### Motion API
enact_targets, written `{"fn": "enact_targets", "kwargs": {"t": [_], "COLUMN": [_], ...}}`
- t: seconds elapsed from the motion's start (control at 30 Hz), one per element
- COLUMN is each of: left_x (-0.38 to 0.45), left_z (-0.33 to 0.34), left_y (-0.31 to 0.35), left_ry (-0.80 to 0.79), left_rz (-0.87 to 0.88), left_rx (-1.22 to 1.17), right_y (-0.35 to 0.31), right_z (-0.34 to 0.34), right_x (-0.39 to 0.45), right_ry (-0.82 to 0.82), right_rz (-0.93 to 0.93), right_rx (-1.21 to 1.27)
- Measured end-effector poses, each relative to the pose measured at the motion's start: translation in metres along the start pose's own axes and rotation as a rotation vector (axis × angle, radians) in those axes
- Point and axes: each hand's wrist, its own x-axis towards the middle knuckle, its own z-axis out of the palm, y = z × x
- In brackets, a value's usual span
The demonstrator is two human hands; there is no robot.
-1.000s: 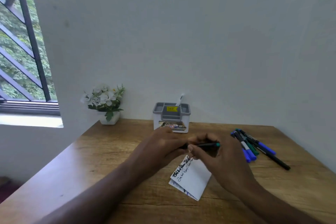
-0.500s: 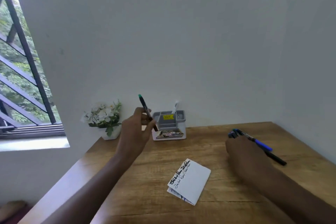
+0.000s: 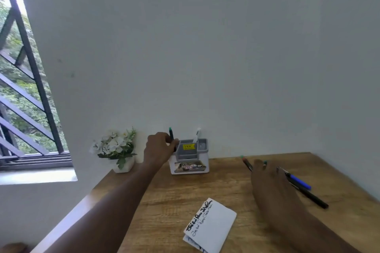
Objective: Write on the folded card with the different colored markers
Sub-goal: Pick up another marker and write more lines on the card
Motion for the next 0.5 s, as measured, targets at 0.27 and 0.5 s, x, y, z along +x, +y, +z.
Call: {"fn": "enact_targets", "kwargs": {"t": [0.27, 0.5], "left_x": [-0.066, -0.154], "left_z": [-0.052, -0.07], "left_y": [0.005, 0.058], "left_ry": [0.213, -0.219], "left_rz": [0.252, 0.767], "left_rx": [0.01, -0.229], "right_y": [-0.012, -0.024], "right_z": [-0.003, -0.001], "right_x": [0.002, -0.016], "right_ry": [0.274, 0.018], "right_rz": [-0.229, -0.179], "right_rx": [0.584, 1.116]}}
